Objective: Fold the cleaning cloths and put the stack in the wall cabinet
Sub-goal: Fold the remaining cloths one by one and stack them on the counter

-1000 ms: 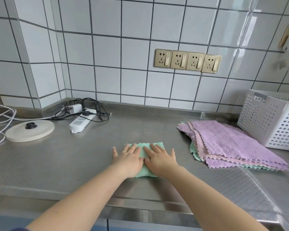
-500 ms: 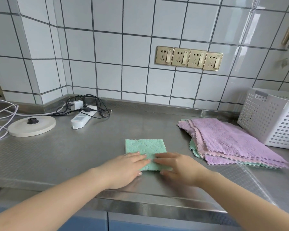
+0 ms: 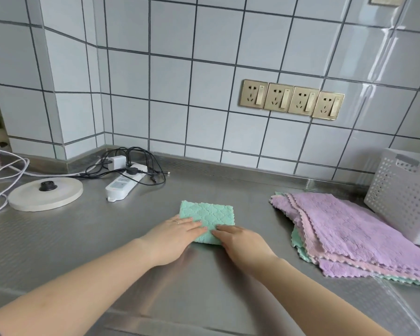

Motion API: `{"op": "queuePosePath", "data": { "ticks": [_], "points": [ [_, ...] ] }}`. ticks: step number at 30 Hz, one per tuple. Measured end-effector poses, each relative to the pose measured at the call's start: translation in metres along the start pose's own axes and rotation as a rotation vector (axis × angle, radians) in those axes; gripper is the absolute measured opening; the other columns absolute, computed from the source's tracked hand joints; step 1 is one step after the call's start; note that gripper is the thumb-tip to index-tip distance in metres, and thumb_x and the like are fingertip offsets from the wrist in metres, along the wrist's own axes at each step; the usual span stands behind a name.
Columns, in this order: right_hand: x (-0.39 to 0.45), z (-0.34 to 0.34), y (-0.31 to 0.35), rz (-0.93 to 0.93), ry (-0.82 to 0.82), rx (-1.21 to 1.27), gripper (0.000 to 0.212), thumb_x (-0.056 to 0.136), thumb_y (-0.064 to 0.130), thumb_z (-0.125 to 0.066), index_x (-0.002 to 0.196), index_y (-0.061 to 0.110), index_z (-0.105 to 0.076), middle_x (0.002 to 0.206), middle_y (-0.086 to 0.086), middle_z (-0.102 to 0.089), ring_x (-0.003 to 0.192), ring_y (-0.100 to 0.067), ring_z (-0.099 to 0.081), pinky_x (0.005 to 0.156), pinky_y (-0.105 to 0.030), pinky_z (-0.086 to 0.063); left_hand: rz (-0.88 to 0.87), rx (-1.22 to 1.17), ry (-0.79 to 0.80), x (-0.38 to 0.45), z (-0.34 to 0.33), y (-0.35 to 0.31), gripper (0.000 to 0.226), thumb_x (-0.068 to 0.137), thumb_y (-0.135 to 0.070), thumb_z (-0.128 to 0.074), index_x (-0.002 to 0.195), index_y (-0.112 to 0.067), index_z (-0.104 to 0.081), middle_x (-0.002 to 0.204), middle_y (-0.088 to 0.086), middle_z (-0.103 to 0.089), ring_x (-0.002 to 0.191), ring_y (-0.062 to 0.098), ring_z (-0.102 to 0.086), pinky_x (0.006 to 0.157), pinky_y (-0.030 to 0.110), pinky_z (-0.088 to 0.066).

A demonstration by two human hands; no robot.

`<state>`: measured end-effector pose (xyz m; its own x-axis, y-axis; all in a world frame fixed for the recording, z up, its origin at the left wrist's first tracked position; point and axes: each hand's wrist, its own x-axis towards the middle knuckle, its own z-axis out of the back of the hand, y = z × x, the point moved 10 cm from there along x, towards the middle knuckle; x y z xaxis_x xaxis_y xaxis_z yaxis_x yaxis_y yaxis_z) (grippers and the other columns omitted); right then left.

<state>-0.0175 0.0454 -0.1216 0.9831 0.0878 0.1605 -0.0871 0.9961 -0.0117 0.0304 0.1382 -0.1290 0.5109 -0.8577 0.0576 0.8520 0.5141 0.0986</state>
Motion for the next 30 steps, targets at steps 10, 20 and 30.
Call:
{"op": "queuePosePath", "data": {
  "ticks": [10, 20, 30],
  "points": [
    [0.077, -0.012, -0.026, -0.154, 0.094, -0.052, 0.05, 0.097, 0.009, -0.029, 0.143, 0.028, -0.035, 0.154, 0.005, -0.029, 0.142, -0.016, -0.026, 0.115, -0.052, -0.005, 0.143, -0.022, 0.077, 0.063, -0.009, 0.066, 0.061, 0.097, -0.003, -0.021, 0.146, -0.039, -0.015, 0.158, -0.009, -0.011, 0.145, 0.018, -0.012, 0.116, 0.05, 0.0],
    [0.093, -0.019, -0.04, -0.151, 0.094, 0.0, 0.05, 0.098, 0.01, -0.025, 0.145, 0.029, -0.03, 0.155, 0.006, -0.027, 0.143, -0.014, -0.022, 0.116, -0.051, -0.005, 0.151, -0.091, 0.233, 0.081, -0.025, 0.081, 0.071, 0.091, 0.002, -0.02, 0.147, -0.04, -0.006, 0.158, -0.009, 0.002, 0.146, 0.016, 0.003, 0.114, 0.056, 0.004],
    [0.042, 0.001, -0.07, -0.207, 0.03, 0.065, 0.057, 0.092, 0.005, -0.036, 0.142, 0.031, -0.034, 0.147, 0.006, -0.04, 0.131, -0.021, -0.041, 0.115, -0.044, -0.012, 0.135, -0.171, 0.173, 0.099, 0.015, 0.007, 0.059, 0.088, -0.01, -0.032, 0.143, -0.032, -0.029, 0.15, -0.004, -0.031, 0.141, 0.02, -0.022, 0.115, 0.054, -0.005]
  ]
}}
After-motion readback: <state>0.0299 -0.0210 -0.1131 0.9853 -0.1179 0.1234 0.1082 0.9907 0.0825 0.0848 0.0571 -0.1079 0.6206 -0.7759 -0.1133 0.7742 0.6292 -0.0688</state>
